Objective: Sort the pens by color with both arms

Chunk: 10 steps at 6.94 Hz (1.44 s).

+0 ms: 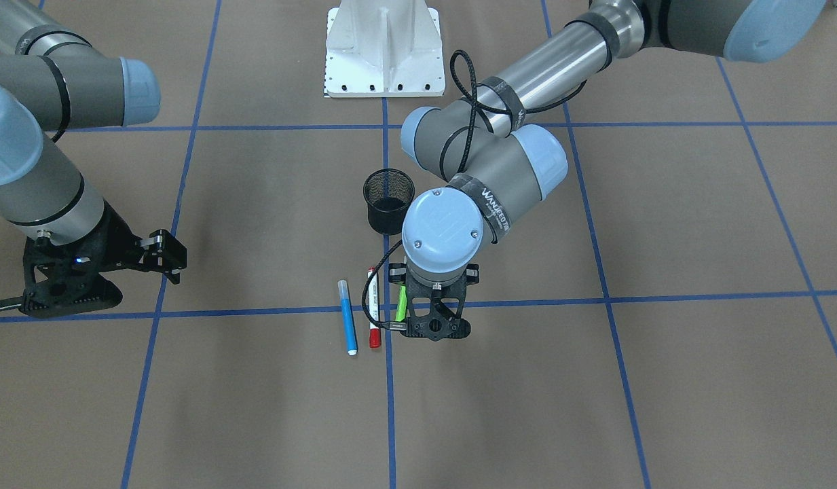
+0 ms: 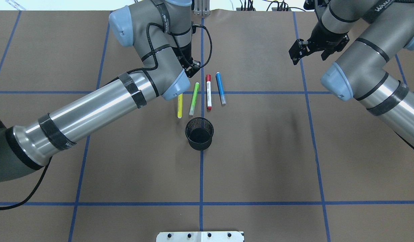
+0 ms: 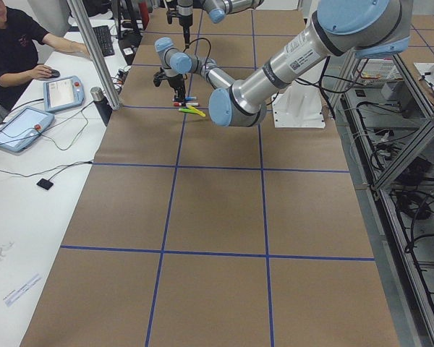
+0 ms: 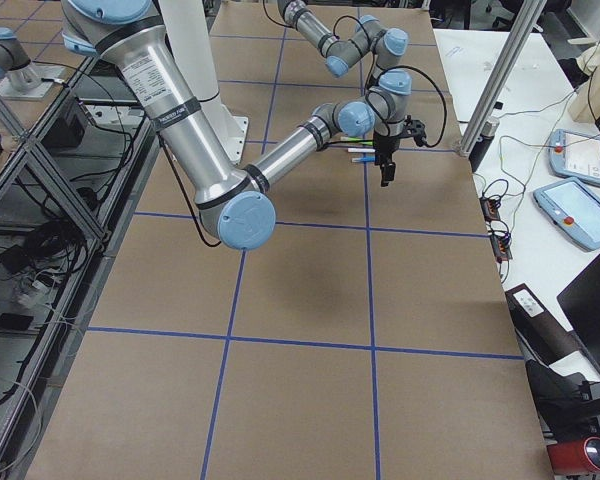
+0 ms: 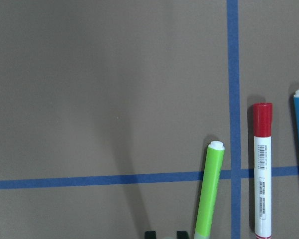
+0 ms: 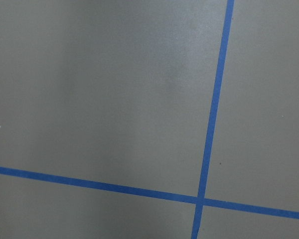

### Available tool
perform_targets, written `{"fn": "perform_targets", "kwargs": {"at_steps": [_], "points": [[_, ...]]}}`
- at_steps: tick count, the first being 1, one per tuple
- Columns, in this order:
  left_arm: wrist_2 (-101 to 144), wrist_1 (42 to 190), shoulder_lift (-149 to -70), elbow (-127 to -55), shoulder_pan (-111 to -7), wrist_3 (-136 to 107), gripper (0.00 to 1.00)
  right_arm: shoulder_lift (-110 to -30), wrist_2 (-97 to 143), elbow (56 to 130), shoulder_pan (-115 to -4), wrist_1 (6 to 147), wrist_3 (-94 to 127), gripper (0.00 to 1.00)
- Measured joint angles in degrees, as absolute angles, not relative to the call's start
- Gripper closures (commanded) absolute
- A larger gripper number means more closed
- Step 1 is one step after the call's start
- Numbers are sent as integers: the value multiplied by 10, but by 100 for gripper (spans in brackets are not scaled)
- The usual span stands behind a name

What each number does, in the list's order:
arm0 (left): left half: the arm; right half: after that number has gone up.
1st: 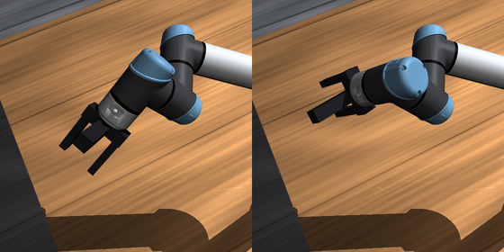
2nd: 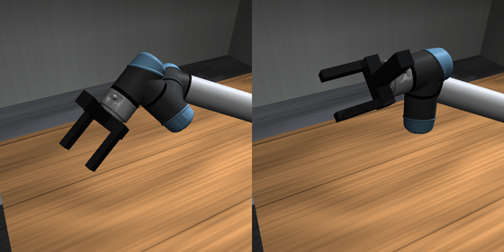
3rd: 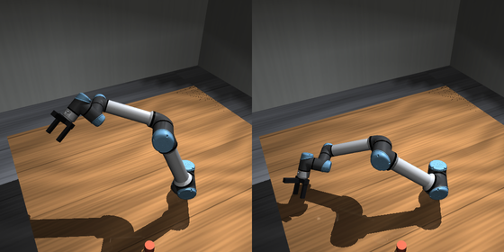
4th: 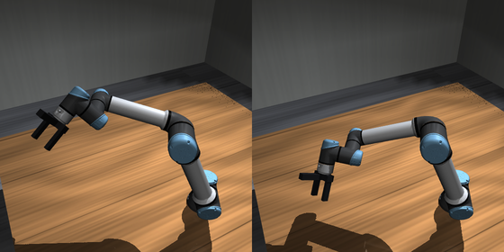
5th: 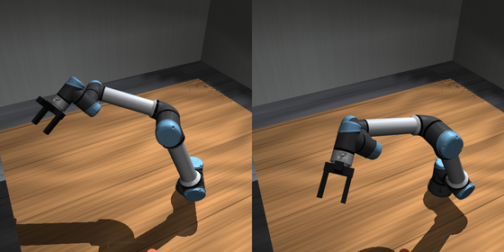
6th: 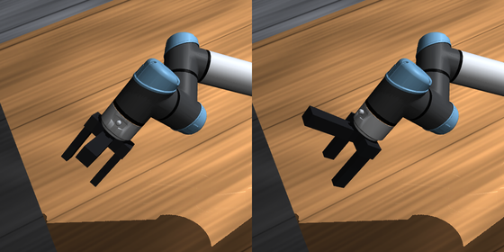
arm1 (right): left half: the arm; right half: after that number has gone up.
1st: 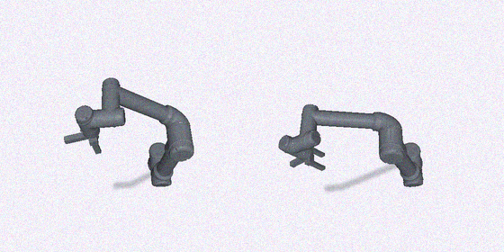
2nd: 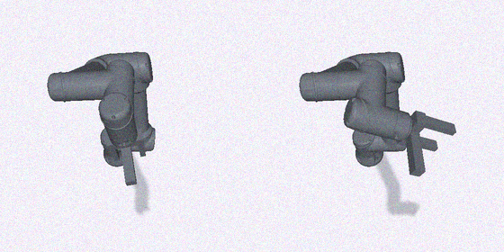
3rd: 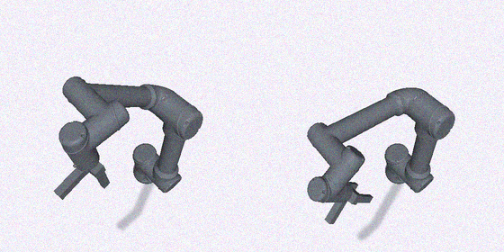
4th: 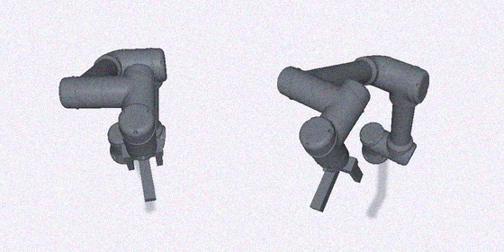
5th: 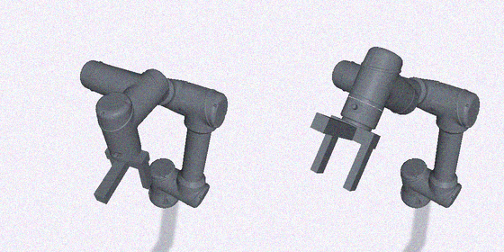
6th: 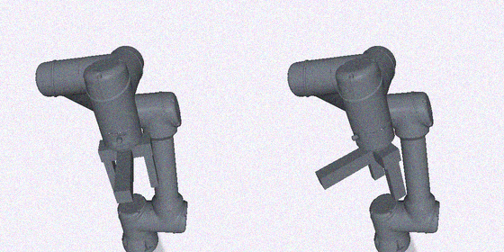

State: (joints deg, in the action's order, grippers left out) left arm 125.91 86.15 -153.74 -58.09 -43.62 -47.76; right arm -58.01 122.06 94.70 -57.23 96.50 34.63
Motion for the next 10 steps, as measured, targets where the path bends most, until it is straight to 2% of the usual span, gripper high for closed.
{"fn": "perform_targets", "kwargs": {"at_steps": [3,4,5,6,8,9,10], "points": [[1259,866,-1533,-583,-430,-473,52,-580,1220,945,-570,965,346,1],[1259,867,-1533,-585,-431,-472,40,-579,1221,945,-570,965,346,1],[1260,868,-1530,-595,-437,-471,21,-579,1221,945,-570,965,347,1],[1260,869,-1509,-636,-452,-469,16,-579,1222,946,-571,966,350,1],[1264,881,-1388,-800,-501,-456,1,-592,1230,944,-581,939,355,1],[1283,884,-1322,-867,-543,-419,1,-612,1250,929,-601,888,349,1],[1311,883,-1279,-897,-587,-368,1,-626,1277,904,-624,842,330,1]]}}
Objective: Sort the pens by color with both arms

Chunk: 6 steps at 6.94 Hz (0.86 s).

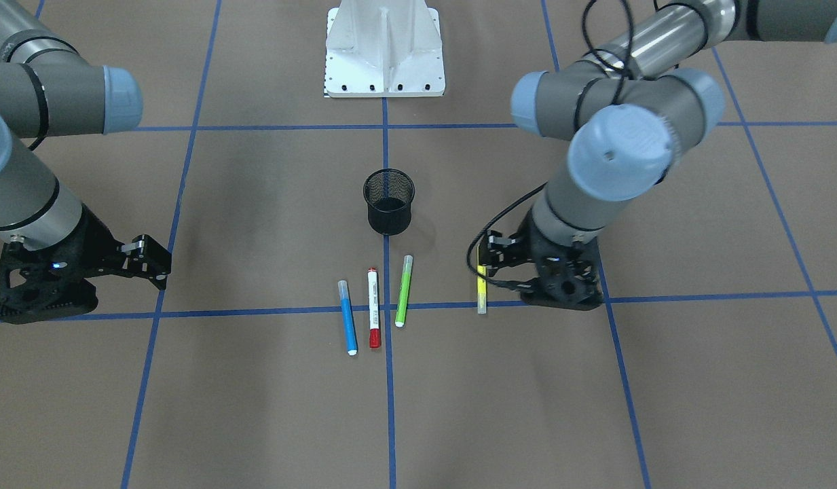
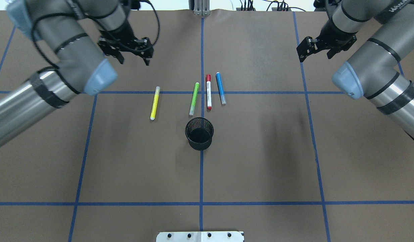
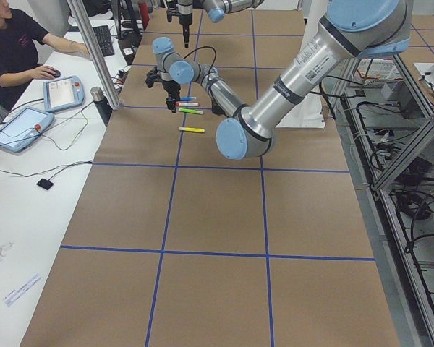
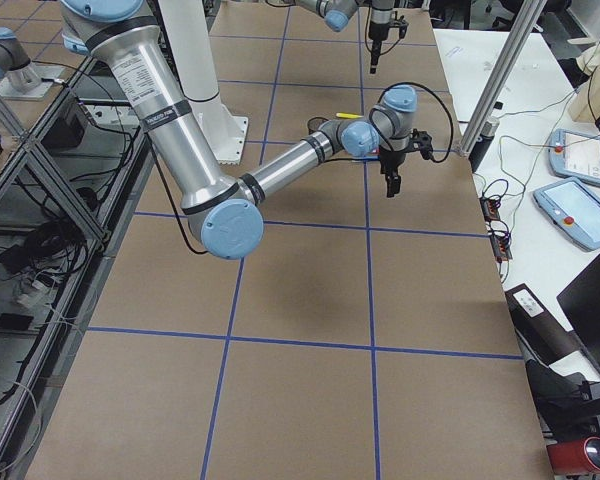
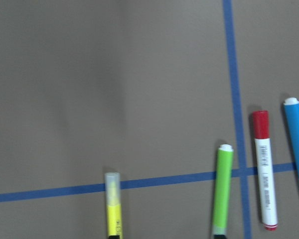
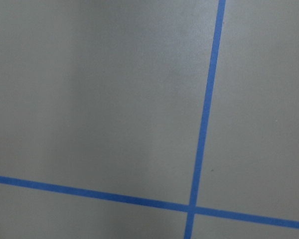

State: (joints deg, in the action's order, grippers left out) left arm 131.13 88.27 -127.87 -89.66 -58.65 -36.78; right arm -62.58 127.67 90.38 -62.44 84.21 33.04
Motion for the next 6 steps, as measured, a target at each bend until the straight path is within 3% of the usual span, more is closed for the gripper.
{"fn": "perform_targets", "kwargs": {"at_steps": [3,6], "points": [[1352,881,-1177,-916,-699,-149,1,-646,1338,836,-709,804,186,1],[1389,886,-1071,-916,-812,63,1,-696,1355,815,-794,805,48,1]]}}
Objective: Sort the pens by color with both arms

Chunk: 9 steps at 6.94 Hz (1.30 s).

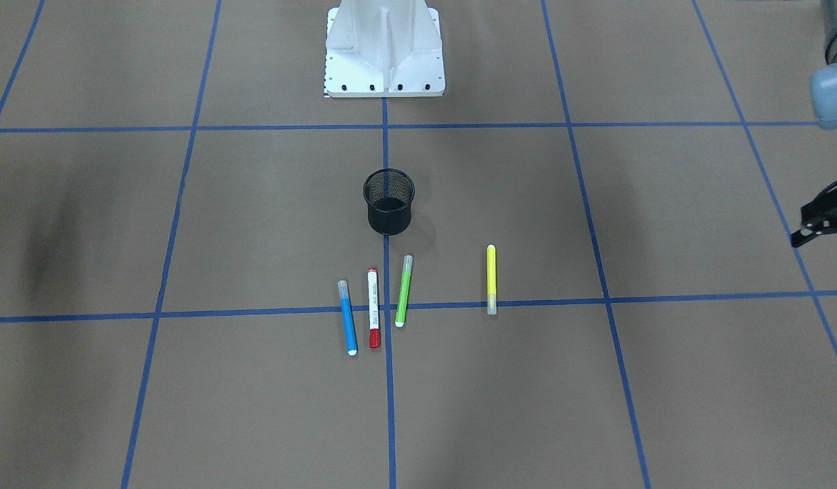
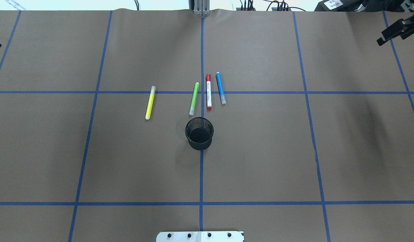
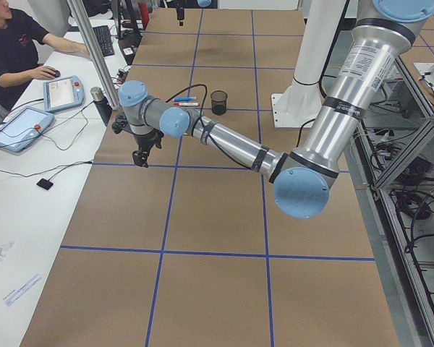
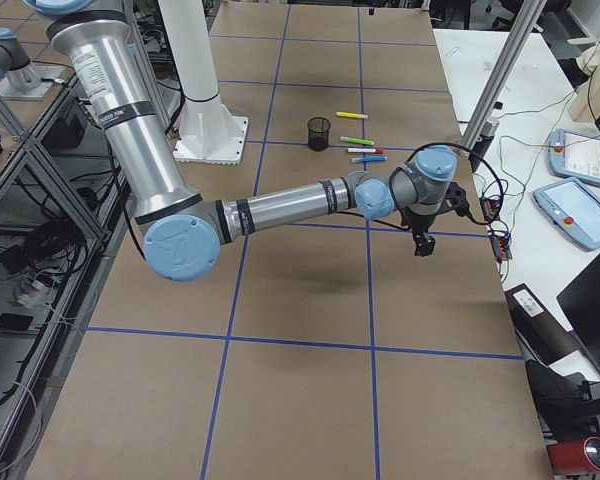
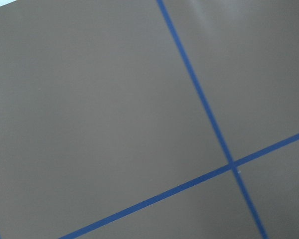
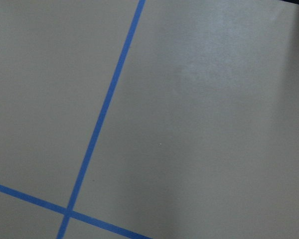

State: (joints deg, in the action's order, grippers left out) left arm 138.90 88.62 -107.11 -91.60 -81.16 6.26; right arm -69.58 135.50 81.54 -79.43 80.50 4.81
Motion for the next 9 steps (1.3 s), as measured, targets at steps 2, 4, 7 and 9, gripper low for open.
{"fn": "perform_targets", "kwargs": {"at_steps": [2,4,7,9], "points": [[1399,887,-1020,-920,-866,122,1,-742,1357,814,-840,803,2,1],[1396,885,-973,-948,-888,131,1,-792,1360,836,-869,804,-18,1],[1385,883,-903,-1019,-909,126,1,-848,1359,919,-882,873,-13,1],[1374,882,-877,-1051,-914,121,1,-859,1354,950,-883,905,-15,1]]}}
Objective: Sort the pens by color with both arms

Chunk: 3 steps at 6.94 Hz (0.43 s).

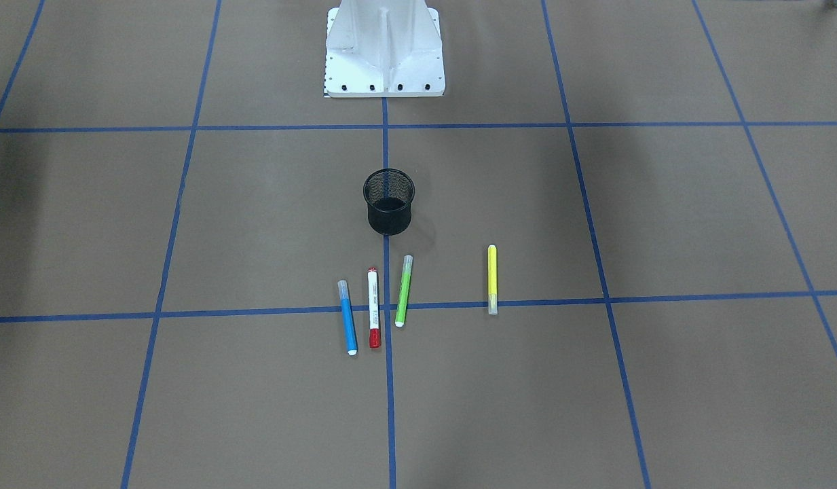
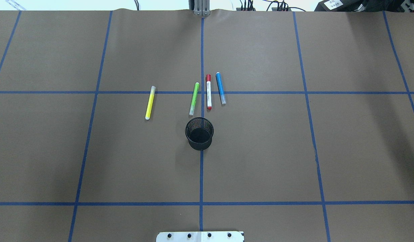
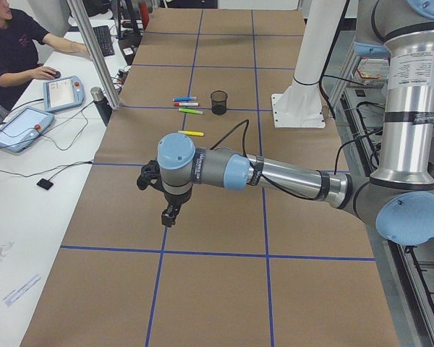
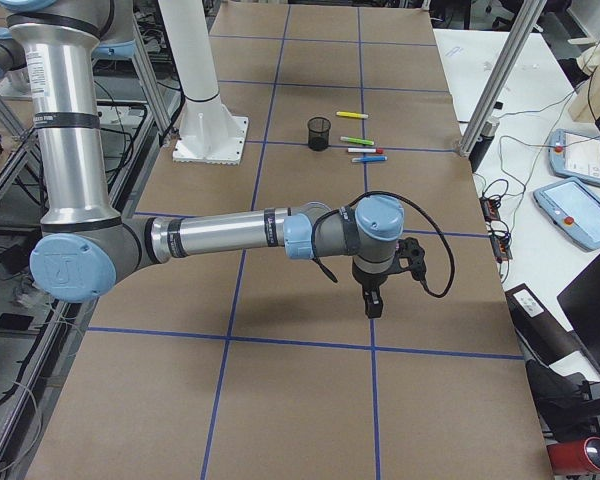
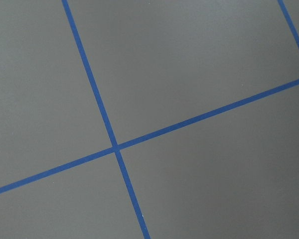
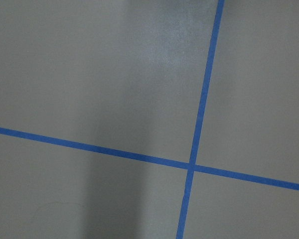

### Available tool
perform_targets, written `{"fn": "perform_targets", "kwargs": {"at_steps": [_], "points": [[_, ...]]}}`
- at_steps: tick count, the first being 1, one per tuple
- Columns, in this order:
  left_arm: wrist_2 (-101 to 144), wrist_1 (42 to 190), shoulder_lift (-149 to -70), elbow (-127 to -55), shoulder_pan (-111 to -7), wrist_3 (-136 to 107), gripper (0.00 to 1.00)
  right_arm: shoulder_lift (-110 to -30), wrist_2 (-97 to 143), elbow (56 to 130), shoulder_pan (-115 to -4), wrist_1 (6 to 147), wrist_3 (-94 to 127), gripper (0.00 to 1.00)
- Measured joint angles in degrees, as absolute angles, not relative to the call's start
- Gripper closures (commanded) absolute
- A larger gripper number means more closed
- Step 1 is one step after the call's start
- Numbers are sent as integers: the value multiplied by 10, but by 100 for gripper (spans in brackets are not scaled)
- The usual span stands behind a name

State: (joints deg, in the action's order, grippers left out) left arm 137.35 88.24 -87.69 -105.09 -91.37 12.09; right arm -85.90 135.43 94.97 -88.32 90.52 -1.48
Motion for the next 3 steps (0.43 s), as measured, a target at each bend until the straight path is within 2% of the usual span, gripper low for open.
{"fn": "perform_targets", "kwargs": {"at_steps": [3], "points": [[1369,882,-867,-1067,-916,108,1,-865,1347,951,-883,907,-21,1]]}}
